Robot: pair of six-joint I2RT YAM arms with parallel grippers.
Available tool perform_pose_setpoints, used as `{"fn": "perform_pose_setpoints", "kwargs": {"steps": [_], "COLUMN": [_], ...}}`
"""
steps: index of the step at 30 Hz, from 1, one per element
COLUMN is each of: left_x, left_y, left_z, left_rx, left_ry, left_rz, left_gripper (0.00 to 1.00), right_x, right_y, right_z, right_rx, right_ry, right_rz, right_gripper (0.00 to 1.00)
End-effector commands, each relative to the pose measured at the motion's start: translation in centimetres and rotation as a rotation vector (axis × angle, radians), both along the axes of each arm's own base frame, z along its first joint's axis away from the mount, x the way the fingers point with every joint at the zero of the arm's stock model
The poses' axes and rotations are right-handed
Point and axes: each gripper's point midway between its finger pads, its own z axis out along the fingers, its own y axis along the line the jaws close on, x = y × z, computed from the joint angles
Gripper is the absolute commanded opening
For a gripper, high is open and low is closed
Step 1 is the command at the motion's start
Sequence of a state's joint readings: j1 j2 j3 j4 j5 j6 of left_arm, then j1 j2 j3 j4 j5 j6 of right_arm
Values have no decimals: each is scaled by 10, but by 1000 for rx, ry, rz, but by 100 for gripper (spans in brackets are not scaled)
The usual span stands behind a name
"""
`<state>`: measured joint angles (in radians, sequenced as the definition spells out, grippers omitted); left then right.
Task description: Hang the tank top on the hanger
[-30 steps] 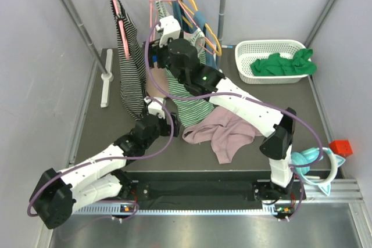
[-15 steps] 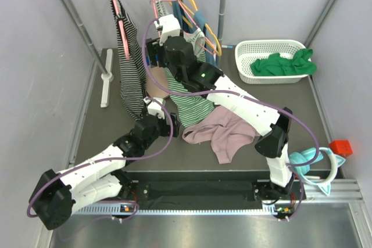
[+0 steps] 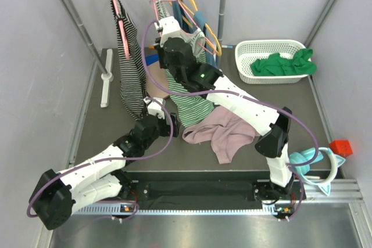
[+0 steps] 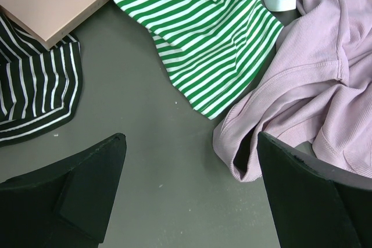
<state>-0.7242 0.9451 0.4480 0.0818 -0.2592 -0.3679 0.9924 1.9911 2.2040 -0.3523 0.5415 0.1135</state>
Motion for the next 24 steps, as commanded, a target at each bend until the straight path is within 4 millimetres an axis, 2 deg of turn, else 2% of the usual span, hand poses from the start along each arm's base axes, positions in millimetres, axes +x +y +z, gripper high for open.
{"fn": "perform_pose_setpoints", "kwargs": {"steps": [1,6,13,18,24], "left_x": [2,2,2,2,2], "left_y": [-3,-3,-3,-3,-2], "left_z": [4,3,4,5,6], "left_rx": [-26,-22,-26,-29,-27], "left_ry": [-12,-8,-9,-13,-14], "left_rz": [2,2,1,2,4], "left_gripper": [98,98,98,98,98], "right_x": [0,2,9,16,15], "right_y": [-12,-9,-8,-10,-11], "right_z": [33,34,32,31,27], "right_rx": [71,79,99,115,115], "right_ry": [-57,-65,-61,-63,-60], "right_rz": [-25,-24,-33,-39,-41], "right_gripper": [17,15,3,1,0]}}
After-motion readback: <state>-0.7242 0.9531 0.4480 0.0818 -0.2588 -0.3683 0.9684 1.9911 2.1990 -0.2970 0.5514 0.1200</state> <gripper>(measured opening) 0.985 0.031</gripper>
